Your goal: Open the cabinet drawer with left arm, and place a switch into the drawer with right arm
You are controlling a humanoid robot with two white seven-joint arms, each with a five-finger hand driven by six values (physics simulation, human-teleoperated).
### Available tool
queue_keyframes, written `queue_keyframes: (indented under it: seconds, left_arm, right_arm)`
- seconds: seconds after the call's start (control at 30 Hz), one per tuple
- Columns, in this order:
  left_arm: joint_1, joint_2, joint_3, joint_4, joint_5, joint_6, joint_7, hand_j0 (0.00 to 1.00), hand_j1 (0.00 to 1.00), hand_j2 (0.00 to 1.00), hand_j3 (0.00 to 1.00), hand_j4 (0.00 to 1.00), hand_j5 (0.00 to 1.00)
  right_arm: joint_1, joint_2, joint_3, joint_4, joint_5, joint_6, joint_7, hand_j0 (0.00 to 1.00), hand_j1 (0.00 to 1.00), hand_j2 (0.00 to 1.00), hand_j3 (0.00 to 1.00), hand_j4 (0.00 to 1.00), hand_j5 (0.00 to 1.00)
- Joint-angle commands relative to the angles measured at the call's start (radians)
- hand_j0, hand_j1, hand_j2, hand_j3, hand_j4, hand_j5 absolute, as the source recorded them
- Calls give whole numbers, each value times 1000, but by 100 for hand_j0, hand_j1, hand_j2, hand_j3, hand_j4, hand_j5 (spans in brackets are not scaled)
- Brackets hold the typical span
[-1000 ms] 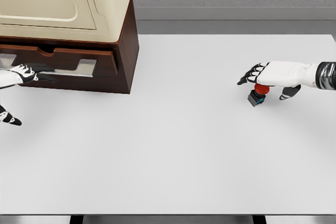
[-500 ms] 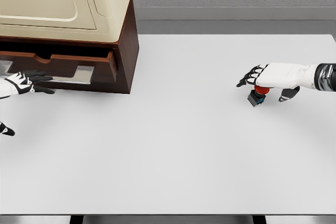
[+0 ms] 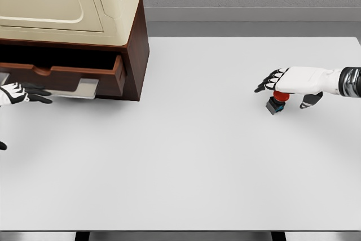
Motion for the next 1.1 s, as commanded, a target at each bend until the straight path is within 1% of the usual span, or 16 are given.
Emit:
queue_keyframes:
  seconds: [0.0,0.13,0.17,0.23,0.63,0.83,0.9,1.07]
  left_arm:
    - [0,21,-9,5,-15,3,3,100,100,100,100,100,100]
    - [0,41,-15,6,-12,3,3,100,100,100,100,100,100]
    - [-2,45,-32,6,-4,3,3,100,100,100,100,100,100]
    - [-2,59,-43,6,1,3,3,100,100,100,100,100,100]
    - [-2,90,-67,8,7,3,3,100,100,100,100,100,100]
    - [-2,127,-94,8,16,3,3,100,100,100,100,100,100]
    - [-2,141,-109,9,33,3,3,100,100,100,100,100,100]
    - [-2,161,-132,9,35,3,3,100,100,100,100,100,100]
  right_arm:
    - [0,-1,-1,0,-5,2,0,100,100,100,100,100,100]
    - [-2,-1,-1,0,-7,2,0,100,100,100,100,100,100]
    - [-2,-1,-1,0,-5,2,0,100,100,100,100,100,100]
    - [-2,-1,-1,0,-7,2,0,100,100,100,100,100,100]
    - [-2,-3,-1,-9,-7,2,0,100,100,100,100,100,100]
    - [-2,-3,-1,-9,-7,2,0,100,100,100,100,100,100]
    - [-2,-3,-1,-8,-7,2,0,100,100,100,100,100,100]
    - [-2,-1,1,-8,-7,2,0,100,100,100,100,100,100]
